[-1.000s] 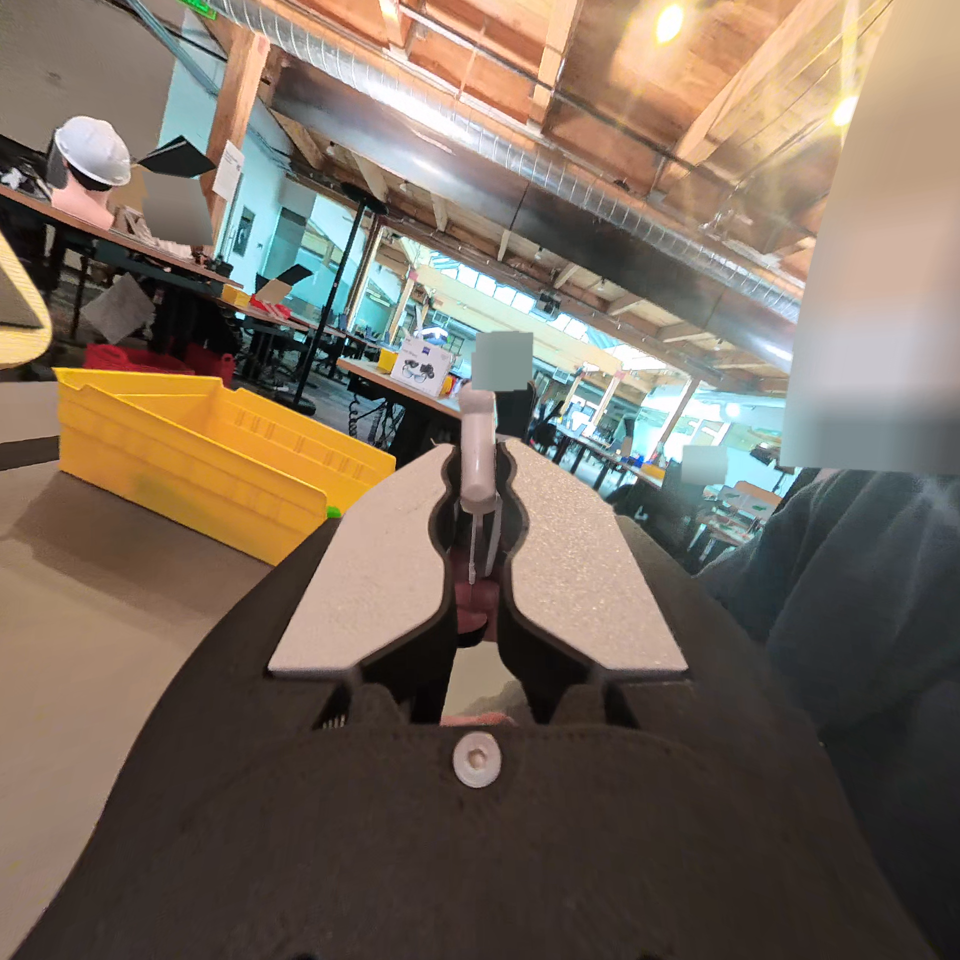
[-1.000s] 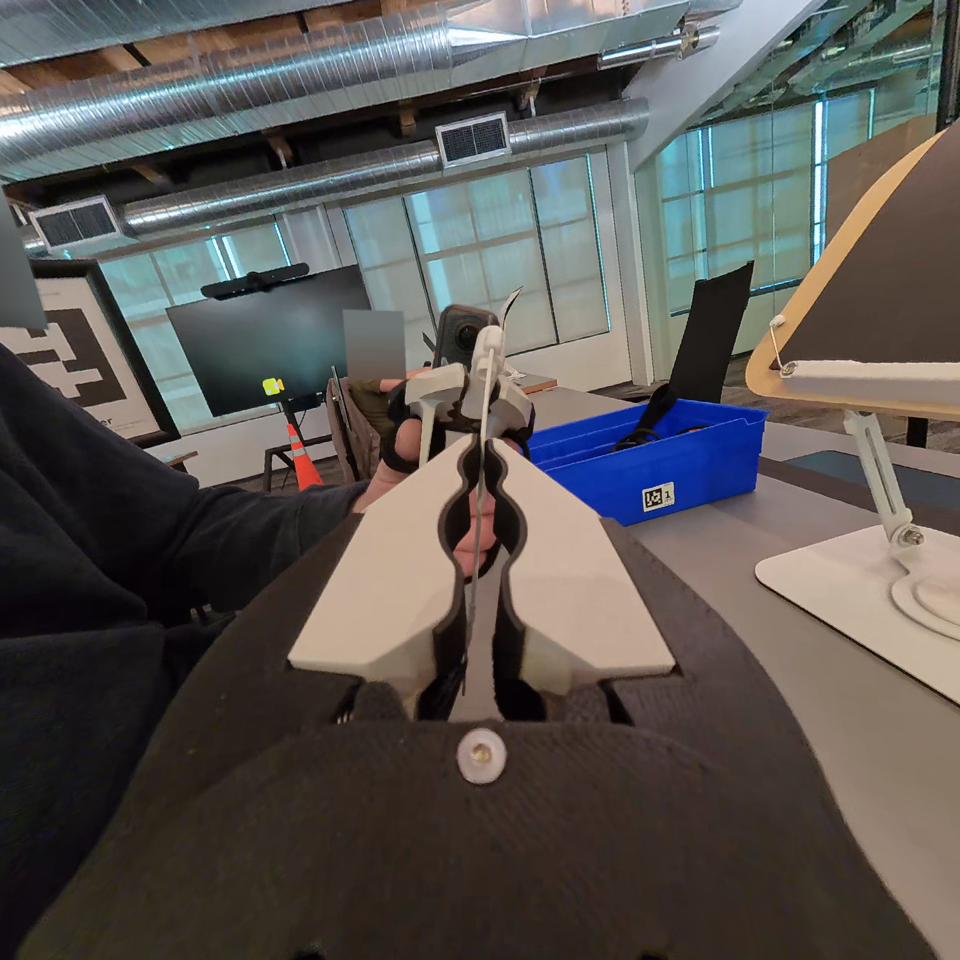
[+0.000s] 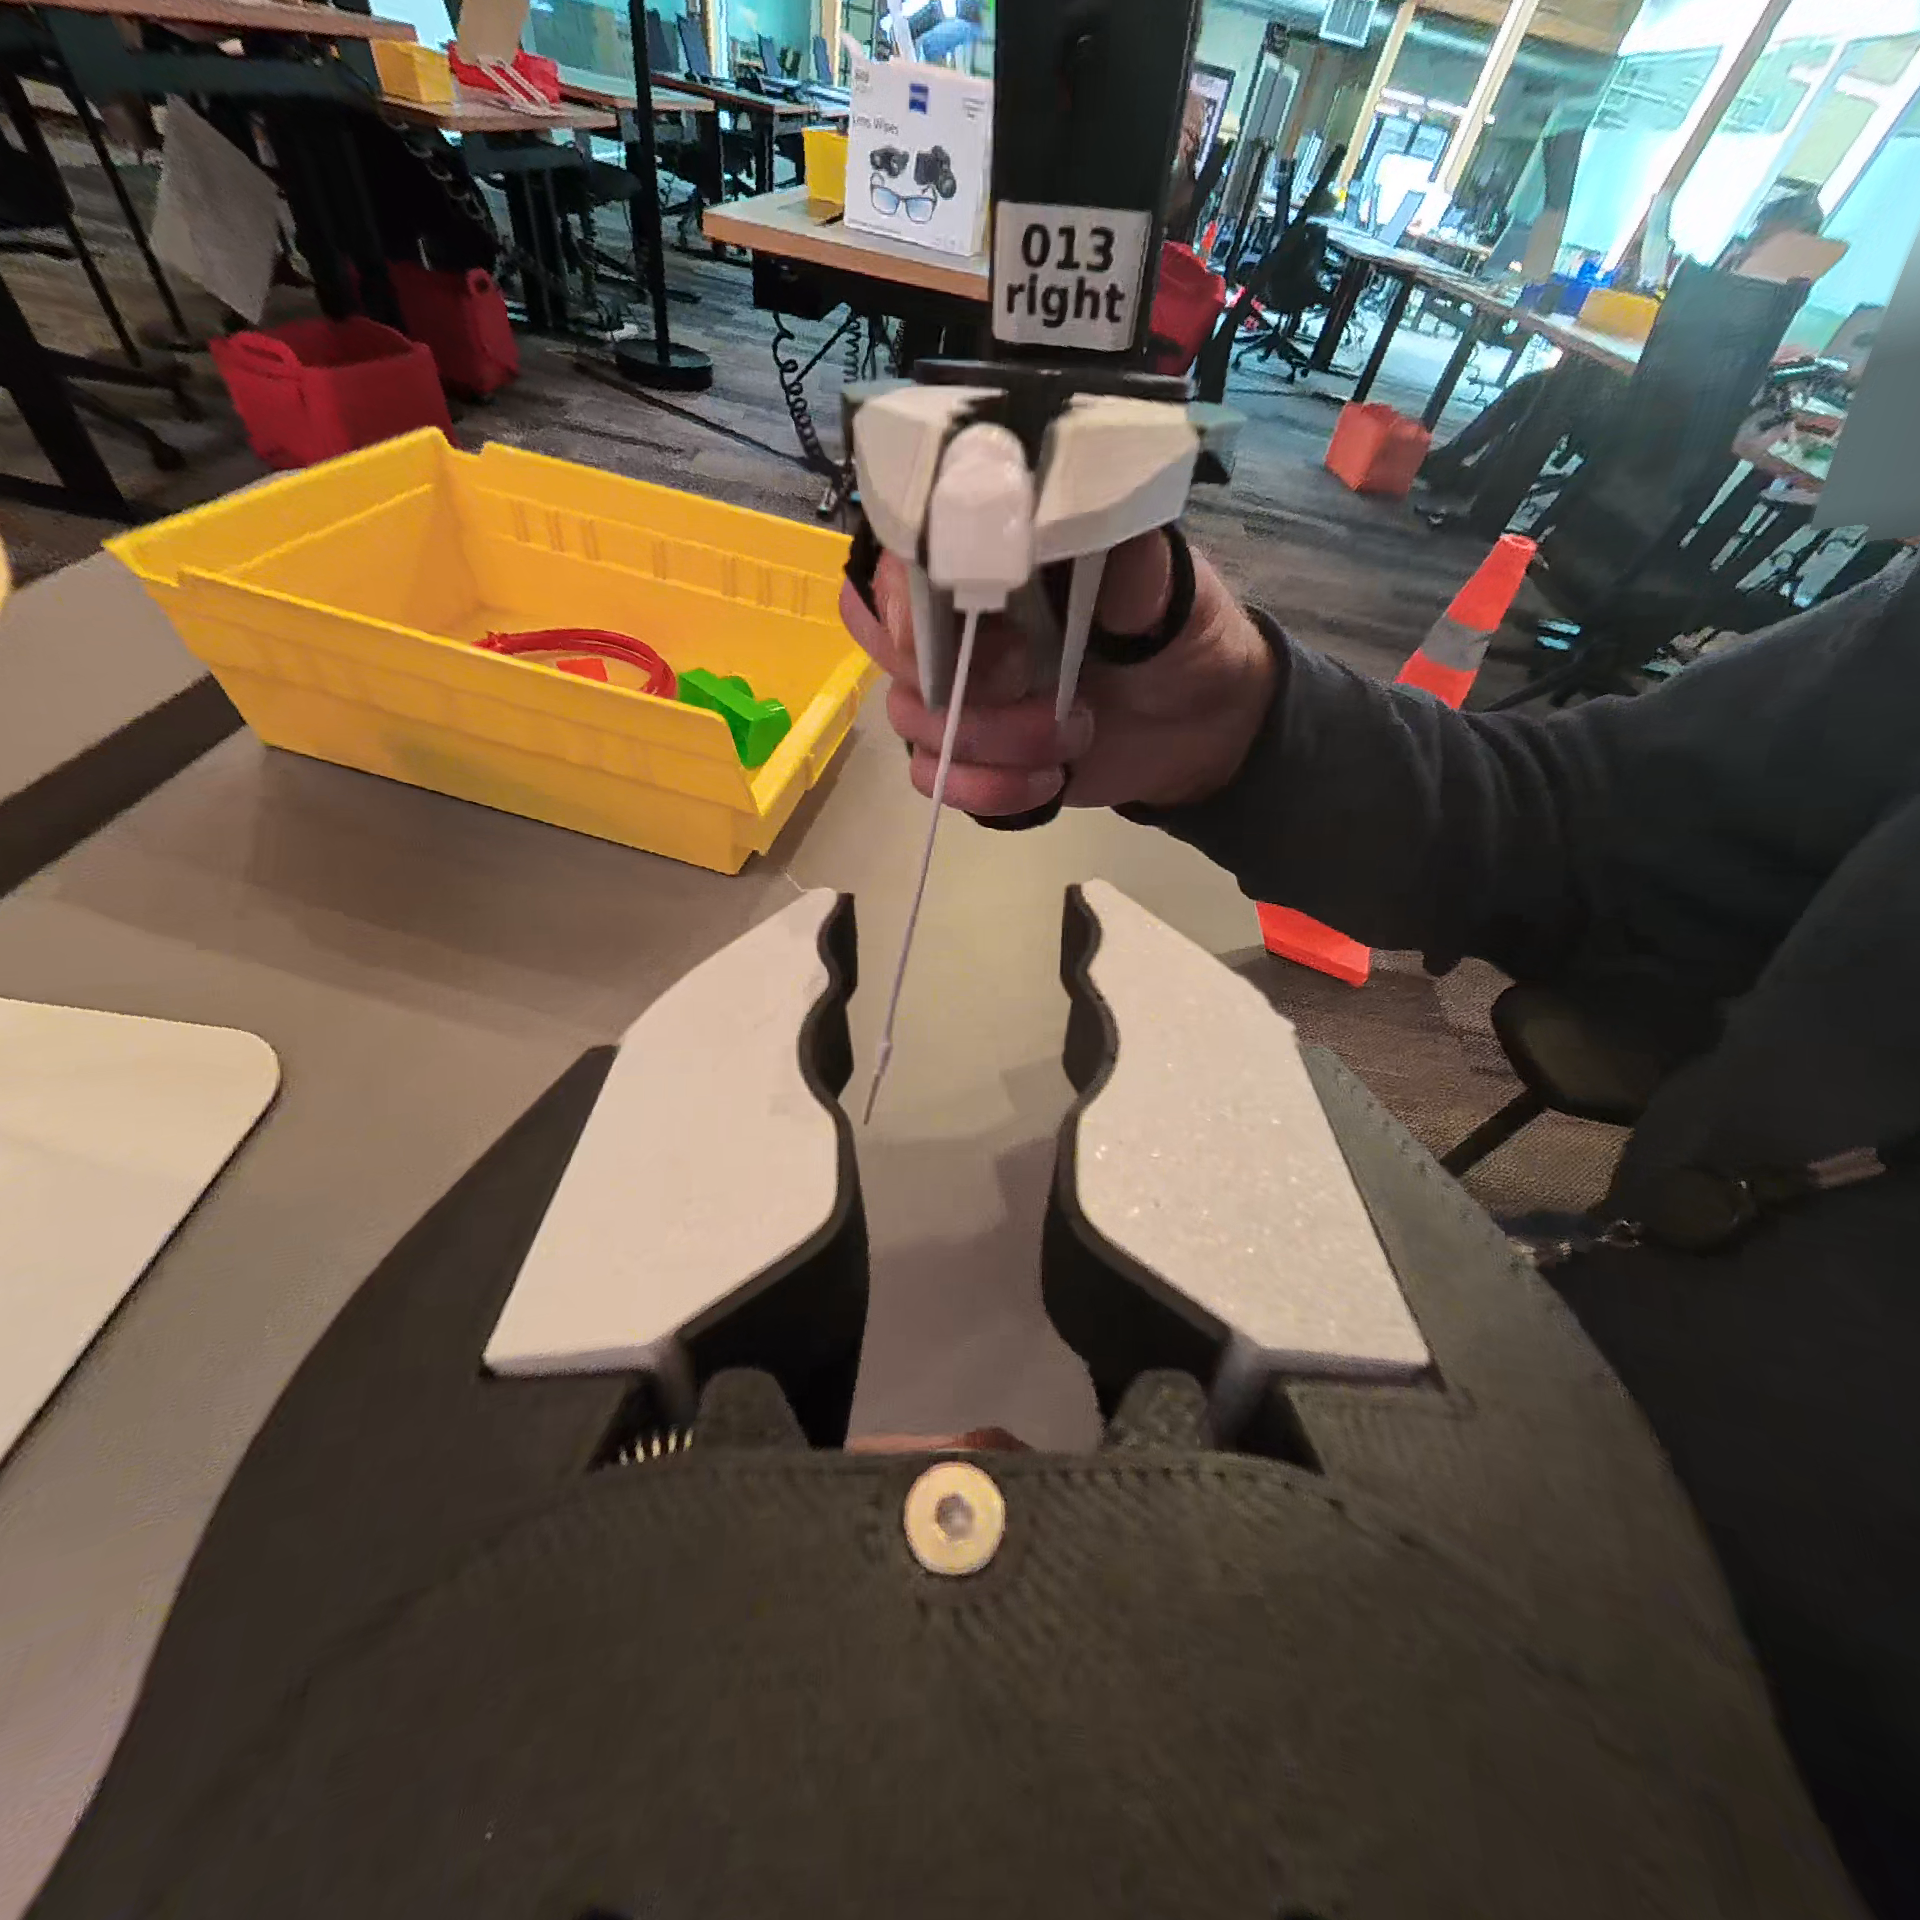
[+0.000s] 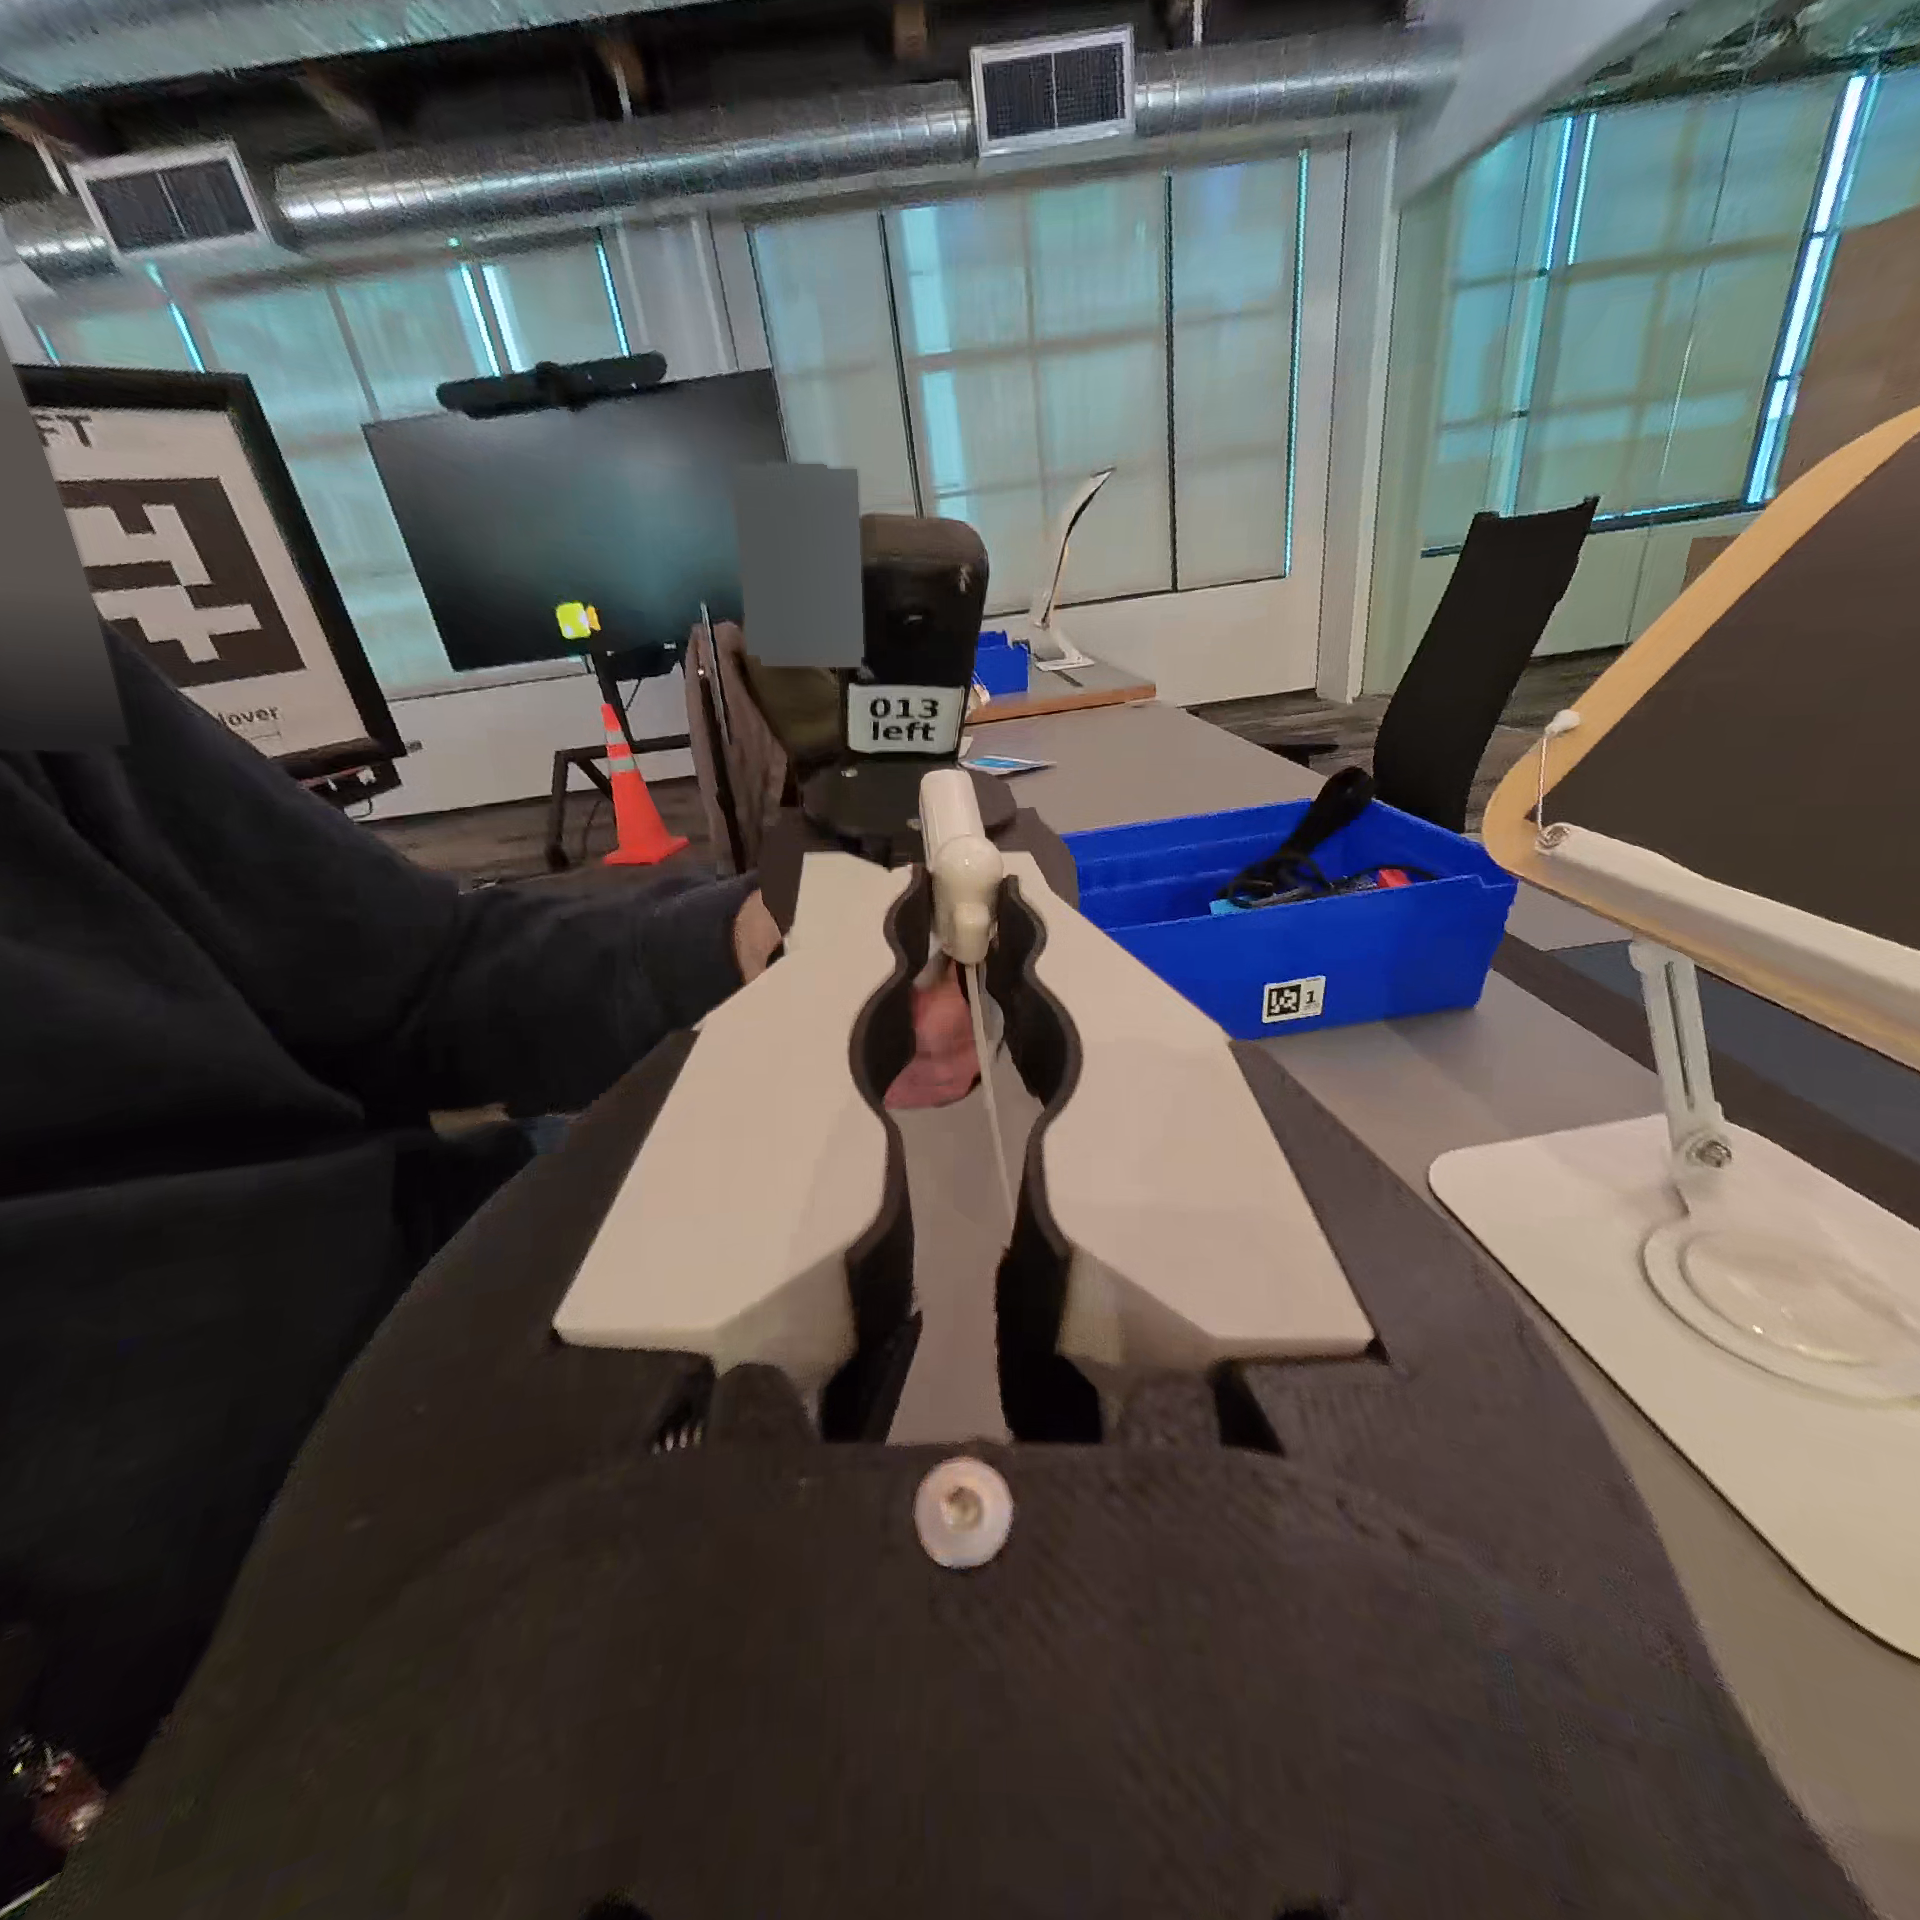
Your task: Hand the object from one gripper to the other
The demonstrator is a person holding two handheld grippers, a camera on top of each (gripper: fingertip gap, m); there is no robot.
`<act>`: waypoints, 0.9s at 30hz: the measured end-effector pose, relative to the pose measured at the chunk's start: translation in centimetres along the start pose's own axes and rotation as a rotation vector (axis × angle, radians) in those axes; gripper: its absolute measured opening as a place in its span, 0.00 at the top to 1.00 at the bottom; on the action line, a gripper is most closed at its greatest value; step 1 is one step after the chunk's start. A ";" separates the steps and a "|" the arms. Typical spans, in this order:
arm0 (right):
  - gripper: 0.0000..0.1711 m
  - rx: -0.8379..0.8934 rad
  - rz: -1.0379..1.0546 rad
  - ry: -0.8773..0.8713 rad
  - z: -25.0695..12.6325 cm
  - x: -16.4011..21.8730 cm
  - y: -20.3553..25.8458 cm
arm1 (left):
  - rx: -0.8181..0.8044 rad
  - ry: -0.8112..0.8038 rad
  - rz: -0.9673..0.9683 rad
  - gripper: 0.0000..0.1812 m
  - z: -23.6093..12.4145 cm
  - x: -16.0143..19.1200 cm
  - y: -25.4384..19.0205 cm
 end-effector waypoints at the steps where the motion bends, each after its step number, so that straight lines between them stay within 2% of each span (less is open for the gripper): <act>1: 0.94 0.005 0.000 -0.006 0.0 0.1 0.0 | -0.002 0.001 0.000 0.81 0.4 0.3 0.1; 9: 0.94 0.010 0.006 -0.037 -0.4 0.2 0.3 | 0.022 0.025 0.019 0.91 2.8 0.9 0.1; 11: 0.94 0.008 0.009 -0.044 -0.5 0.2 0.3 | 0.042 0.019 0.023 0.99 3.0 0.9 0.0; 19: 0.94 0.028 0.001 -0.044 -1.7 0.3 0.4 | 0.013 0.060 0.061 0.99 2.7 0.7 0.3; 20: 0.93 0.025 0.000 -0.041 -1.9 0.3 0.5 | -0.004 0.078 0.072 0.99 2.6 0.6 0.5; 21: 0.87 0.033 -0.004 -0.034 -2.2 0.2 0.6 | -0.014 0.104 0.083 0.99 2.4 0.6 0.6; 25: 0.79 0.129 -0.085 0.087 -3.6 0.3 0.6 | -0.057 0.226 0.147 0.99 1.7 0.3 1.0; 27: 0.79 0.183 -0.168 0.194 -4.3 0.6 0.8 | -0.094 0.317 0.197 0.99 1.4 0.3 1.3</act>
Point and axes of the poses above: each gripper's, where its closed fingertips meet, z out along the fingers, x out of its underside, y = z × x across the jaws, the point moved 4 cm from there along -z, back along the fingers
